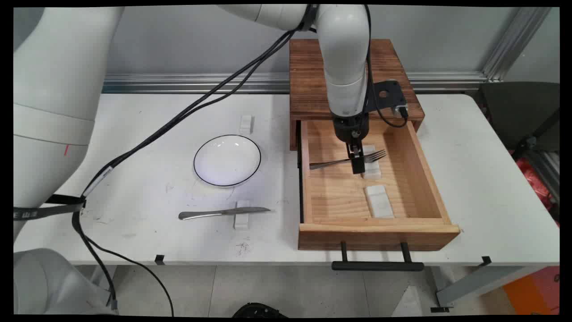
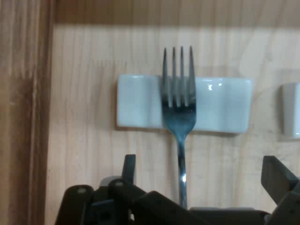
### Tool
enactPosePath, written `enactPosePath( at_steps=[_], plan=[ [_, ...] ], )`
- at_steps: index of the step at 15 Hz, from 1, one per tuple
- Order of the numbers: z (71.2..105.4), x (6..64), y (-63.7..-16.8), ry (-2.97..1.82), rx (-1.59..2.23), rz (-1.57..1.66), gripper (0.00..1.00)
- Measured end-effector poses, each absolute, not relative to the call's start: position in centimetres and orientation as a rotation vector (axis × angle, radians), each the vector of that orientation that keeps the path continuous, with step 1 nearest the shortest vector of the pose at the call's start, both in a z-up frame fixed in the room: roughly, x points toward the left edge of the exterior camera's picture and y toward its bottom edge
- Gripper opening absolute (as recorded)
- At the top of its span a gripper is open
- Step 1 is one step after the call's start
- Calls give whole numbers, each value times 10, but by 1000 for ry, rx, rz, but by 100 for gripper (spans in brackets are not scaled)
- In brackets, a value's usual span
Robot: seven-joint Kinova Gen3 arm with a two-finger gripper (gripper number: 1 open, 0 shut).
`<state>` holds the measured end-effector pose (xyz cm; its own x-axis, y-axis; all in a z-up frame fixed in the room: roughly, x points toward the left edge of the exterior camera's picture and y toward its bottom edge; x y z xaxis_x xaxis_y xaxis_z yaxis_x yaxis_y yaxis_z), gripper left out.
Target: Pick up the knife from the right of the white plate
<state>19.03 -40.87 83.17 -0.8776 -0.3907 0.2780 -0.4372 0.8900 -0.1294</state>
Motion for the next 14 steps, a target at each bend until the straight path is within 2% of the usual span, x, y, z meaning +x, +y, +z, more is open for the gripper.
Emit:
enactPosePath(
  at_steps=[8,14],
  plan=[
    [863,197,-387,-2793,590,262,100],
    [898,221,-348,-2766,617,256,100]
  ],
)
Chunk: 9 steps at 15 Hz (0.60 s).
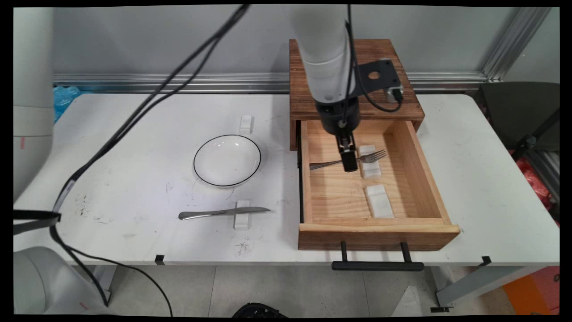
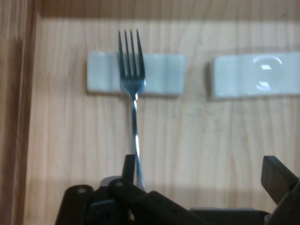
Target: Pick up the knife from the right of the white plate
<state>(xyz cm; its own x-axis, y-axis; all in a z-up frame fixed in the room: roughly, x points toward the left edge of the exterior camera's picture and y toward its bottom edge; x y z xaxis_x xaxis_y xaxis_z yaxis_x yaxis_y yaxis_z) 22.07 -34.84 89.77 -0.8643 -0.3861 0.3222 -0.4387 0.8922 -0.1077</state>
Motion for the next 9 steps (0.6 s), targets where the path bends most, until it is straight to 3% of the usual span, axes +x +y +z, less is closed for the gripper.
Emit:
enactPosePath(
  at_steps=[9],
  plan=[
    [929,278,-288,-2768,647,233,100]
  ],
)
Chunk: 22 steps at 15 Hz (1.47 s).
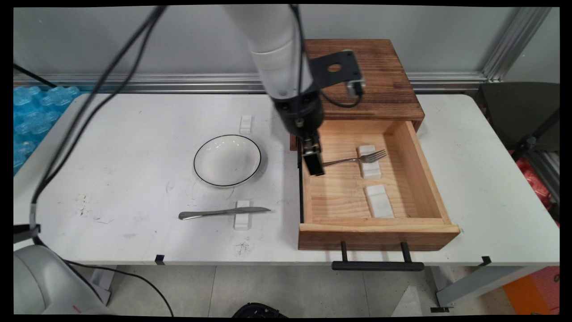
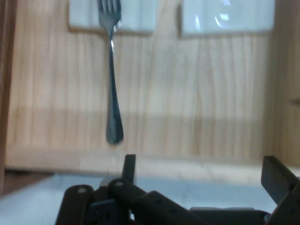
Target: Pick up the knife from the right of the white plate
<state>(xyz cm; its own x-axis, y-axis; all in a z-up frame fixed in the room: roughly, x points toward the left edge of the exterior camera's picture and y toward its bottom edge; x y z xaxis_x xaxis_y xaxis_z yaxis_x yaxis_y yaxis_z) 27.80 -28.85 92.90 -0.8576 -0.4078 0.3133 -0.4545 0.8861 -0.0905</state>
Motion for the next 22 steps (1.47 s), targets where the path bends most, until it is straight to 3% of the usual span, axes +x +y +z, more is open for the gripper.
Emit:
enactPosePath(
  at_steps=[13,22],
  plan=[
    [933,391,-203,-2839,728,238,100],
    [924,437,-171,-2875,724,229,100]
  ],
)
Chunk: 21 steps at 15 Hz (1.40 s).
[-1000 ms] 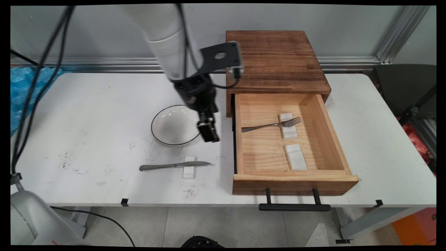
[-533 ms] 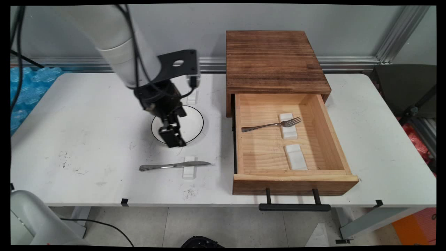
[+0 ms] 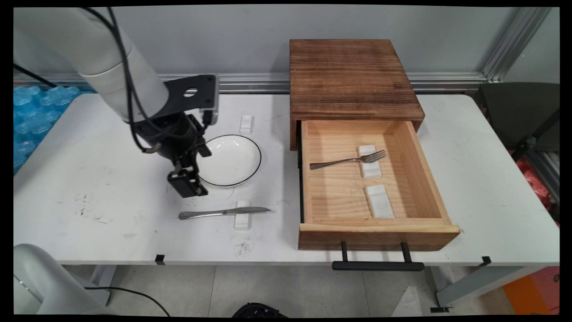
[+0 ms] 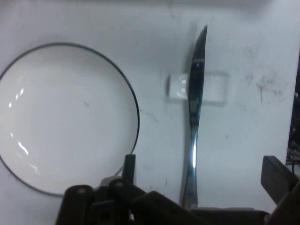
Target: Pick up the knife from the right of the white plate
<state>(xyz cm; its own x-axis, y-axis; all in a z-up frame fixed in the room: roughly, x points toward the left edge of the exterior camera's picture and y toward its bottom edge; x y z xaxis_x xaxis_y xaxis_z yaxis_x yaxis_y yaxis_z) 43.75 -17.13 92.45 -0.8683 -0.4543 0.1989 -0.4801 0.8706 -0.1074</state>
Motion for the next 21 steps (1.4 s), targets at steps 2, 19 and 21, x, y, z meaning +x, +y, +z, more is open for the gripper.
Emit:
enactPosePath(
  at_steps=[2,19,21],
  plan=[
    [923,445,-167,-2878,728,227,100],
    [836,467,-157,-2838,781,169,100],
    [823,464,-159,-2830,787,164,100]
  ],
)
